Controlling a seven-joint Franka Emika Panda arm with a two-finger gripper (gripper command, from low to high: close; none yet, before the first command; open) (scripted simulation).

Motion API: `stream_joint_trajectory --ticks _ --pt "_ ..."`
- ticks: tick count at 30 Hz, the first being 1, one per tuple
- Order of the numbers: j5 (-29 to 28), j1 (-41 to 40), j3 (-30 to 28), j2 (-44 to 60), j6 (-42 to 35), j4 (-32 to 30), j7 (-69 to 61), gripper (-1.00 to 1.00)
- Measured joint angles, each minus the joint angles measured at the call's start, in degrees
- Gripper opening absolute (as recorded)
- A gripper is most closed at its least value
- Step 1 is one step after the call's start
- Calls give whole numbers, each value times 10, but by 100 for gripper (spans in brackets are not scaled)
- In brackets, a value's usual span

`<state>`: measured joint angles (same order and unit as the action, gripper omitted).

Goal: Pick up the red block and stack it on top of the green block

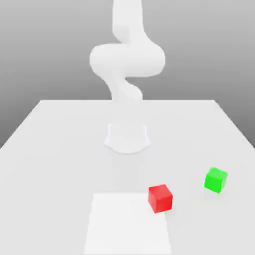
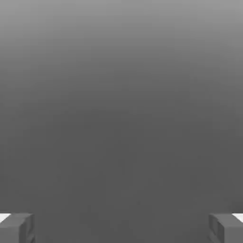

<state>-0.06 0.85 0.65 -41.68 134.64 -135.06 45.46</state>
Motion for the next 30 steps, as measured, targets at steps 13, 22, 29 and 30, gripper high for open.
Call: stream_joint_trajectory --ticks 13,22,29,30 --pt "4 50 39 265 178 -196 -29 0" --pt "-19 79 44 471 330 -271 -24 0" --pt "-41 97 21 532 382 -263 -8 -100" --pt "-42 97 21 532 382 -263 -7 -100"
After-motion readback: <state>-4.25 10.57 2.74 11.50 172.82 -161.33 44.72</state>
